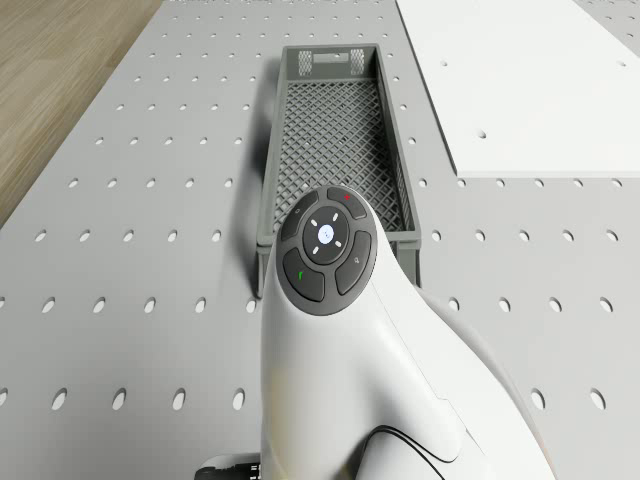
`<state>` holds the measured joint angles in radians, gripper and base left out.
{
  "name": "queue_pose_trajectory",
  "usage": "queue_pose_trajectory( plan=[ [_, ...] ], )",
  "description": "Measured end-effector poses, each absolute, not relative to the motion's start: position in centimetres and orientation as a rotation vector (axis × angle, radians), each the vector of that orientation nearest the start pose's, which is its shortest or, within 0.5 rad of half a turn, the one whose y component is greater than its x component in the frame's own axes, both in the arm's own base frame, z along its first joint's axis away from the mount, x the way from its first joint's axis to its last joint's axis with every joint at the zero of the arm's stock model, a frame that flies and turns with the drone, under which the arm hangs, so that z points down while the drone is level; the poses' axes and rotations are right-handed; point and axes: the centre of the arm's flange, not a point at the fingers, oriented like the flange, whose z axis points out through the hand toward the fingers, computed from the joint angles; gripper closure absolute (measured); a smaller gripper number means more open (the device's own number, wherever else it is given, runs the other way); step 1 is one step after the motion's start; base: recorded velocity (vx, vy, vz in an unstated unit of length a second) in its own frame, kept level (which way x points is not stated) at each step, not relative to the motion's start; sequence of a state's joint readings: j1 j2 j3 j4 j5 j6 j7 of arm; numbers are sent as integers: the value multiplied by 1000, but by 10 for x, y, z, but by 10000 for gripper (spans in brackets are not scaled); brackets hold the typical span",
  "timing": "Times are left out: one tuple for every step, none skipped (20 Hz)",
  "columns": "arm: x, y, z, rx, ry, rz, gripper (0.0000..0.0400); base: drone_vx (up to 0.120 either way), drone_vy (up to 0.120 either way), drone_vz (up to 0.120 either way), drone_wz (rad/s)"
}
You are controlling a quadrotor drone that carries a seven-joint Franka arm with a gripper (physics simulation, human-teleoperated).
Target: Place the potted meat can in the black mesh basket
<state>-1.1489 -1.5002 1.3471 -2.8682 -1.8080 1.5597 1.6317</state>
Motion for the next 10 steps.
queue_pose_trajectory(
  plan=[
    [307, 6, 497, -4, 2, 749, 119, 120, 0, 0, 0],
    [307, 6, 497, -4, 2, 749, 119, 120, 0, -120, 0],
    [307, 6, 497, -4, 2, 749, 119, 120, 0, -120, 0],
    [307, 6, 497, -4, 2, 749, 119, 120, 0, -80, 0],
    [307, 6, 497, -4, 2, 749, 119, 120, 0, 0, 0],
    [307, 6, 497, -4, 2, 749, 119, 120, 0, 0, 0],
    [307, 6, 497, -4, 2, 749, 119, 120, 0, 0, 0],
    [307, 6, 497, -4, 2, 749, 119, 120, 0, 0, 0],
    [307, 6, 497, -4, 2, 749, 119, 120, 0, 0, 0],
    [307, 6, 497, -4, 2, 749, 119, 120, 0, 0, 0]
  ],
)
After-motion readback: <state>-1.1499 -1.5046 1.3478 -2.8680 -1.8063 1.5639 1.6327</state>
